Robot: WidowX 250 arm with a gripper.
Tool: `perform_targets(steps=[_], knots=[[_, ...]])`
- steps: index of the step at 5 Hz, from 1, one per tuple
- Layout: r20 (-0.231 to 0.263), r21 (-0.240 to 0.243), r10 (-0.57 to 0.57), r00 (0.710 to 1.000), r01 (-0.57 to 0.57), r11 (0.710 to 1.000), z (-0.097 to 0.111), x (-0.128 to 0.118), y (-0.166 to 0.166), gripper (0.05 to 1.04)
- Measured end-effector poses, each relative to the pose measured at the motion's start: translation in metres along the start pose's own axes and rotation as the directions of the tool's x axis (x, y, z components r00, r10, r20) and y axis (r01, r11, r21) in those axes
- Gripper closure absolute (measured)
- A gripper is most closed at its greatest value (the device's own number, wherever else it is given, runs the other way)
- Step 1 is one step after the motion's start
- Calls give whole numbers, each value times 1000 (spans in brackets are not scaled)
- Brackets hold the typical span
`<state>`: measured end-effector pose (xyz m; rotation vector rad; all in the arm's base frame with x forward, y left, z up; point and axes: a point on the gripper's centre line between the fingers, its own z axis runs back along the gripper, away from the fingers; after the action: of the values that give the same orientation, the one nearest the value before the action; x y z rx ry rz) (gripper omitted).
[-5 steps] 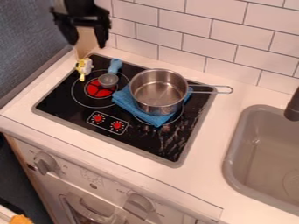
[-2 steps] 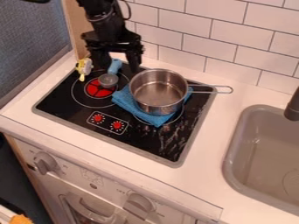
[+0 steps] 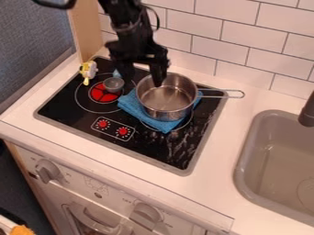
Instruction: Move the silver pot on the lower left corner of the stove
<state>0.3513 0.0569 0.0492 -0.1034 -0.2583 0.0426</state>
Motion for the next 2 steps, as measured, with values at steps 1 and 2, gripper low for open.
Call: perform_targets(steps=[1,2], knots=[[-37,12,-9,999,9,1000,-12,-1,1,82],[-60,16,3,998,-3,1000,-20,-3,2,140]])
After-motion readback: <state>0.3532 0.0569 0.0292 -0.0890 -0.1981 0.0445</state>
